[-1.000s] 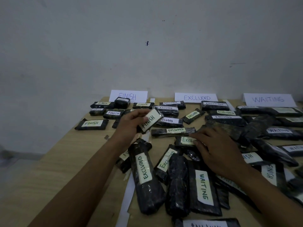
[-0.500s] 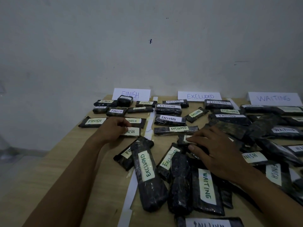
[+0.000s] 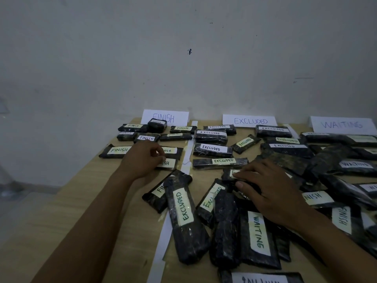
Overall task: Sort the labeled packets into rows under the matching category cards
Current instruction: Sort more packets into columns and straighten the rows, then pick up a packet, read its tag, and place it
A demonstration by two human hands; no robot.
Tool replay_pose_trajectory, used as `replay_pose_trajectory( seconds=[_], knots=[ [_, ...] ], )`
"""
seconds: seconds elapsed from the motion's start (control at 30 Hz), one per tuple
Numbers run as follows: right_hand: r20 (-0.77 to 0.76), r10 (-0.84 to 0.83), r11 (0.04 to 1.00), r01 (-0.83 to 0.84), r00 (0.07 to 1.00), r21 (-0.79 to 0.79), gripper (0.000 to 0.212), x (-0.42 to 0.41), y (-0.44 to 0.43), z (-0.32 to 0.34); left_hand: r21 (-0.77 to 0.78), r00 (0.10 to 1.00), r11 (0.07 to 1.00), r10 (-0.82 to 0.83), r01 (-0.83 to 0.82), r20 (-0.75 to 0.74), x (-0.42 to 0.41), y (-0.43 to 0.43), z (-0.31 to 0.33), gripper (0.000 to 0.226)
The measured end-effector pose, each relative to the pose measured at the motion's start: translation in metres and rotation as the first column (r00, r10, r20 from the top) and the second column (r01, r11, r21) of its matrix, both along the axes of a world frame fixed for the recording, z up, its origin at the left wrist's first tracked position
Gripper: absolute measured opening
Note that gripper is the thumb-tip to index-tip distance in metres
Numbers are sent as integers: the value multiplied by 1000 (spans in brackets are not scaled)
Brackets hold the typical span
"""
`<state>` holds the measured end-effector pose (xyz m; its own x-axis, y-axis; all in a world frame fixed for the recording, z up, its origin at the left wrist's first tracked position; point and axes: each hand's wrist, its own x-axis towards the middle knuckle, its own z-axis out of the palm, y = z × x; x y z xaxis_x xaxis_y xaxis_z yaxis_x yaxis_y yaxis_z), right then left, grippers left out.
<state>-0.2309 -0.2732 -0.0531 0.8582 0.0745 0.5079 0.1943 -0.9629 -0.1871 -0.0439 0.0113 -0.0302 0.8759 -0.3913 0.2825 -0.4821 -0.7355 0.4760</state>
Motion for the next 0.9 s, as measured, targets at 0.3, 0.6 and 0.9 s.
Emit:
replay_pose_trajectory(
  seconds=[0.3,0.6,0.9],
  knots=[
    [-14,-2,1000,2,1000,-6,43,0,-1,-1,227,874,930,-161,290,-458,-40,-3,36,22],
    [-31,-14,999,13,999,-29,42,0,1,0,168,918,960,-151,224,-366,-51,-28,24,45],
    [-34,-25,999,24,999,-32,42,0,1,0,-316,839,928,-328,199,-434,-45,-21,25,43]
  ],
)
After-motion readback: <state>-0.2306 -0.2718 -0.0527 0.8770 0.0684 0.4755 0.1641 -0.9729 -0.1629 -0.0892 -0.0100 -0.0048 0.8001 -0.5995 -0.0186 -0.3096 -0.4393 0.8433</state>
